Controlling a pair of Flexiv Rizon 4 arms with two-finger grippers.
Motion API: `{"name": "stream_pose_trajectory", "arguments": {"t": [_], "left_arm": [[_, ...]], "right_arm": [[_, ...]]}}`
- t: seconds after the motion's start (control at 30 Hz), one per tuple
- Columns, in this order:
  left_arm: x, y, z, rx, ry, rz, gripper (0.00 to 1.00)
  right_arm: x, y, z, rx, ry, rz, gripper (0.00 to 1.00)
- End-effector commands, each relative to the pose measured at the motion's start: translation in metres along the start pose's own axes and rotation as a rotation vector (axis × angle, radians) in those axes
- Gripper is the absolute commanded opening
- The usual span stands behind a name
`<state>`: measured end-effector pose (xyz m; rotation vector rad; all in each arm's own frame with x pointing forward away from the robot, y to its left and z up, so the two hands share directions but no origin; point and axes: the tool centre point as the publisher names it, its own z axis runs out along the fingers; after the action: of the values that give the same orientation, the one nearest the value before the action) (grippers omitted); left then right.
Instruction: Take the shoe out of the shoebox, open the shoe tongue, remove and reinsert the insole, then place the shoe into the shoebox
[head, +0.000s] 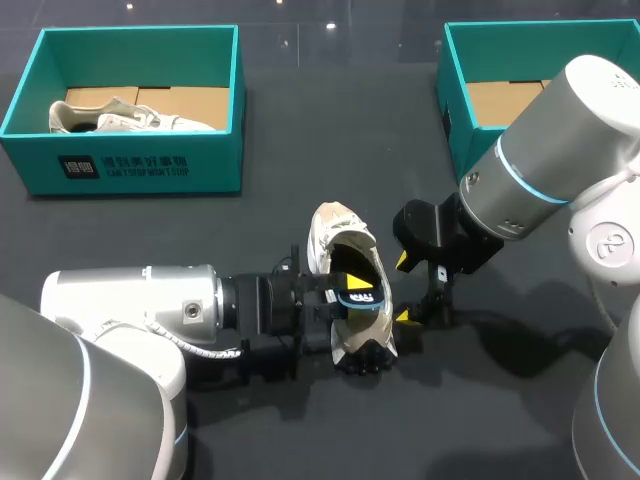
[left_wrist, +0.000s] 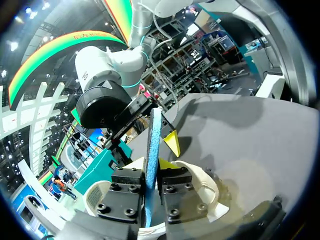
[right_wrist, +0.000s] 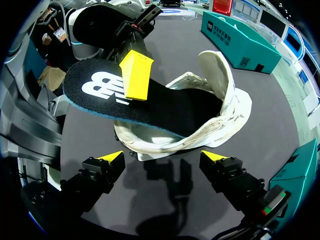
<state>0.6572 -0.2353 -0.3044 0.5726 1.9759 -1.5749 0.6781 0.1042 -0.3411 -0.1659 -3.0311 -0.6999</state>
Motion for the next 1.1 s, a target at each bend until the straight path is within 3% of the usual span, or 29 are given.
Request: {"name": "stream_pose_trajectory", "arguments": {"t": [0.03, 0.4, 0.67, 1.03, 1.1], "left_arm": [[0.002, -0.001, 0.001, -0.013, -0.002, 0.014, 0.00], [0.003, 0.026, 0.011, -0.027, 0.008, 0.051, 0.00], [-0.002, 0.044, 0.014, -0.087, 0.000, 0.039, 0.00], [-0.001, 0.041, 0.007, -0.080, 0.000, 0.021, 0.00], [0.000, 0.037, 0.006, -0.072, 0.003, 0.018, 0.11]], "right_arm": [[0.001, 0.000, 0.000, 0.001, -0.003, 0.001, 1.00], [0.001, 0.000, 0.000, 0.001, -0.003, 0.001, 1.00], [0.001, 0.000, 0.000, 0.001, -0.003, 0.001, 1.00], [0.001, 0.000, 0.000, 0.001, -0.003, 0.001, 1.00], [0.001, 0.000, 0.000, 0.001, -0.003, 0.001, 1.00]]}}
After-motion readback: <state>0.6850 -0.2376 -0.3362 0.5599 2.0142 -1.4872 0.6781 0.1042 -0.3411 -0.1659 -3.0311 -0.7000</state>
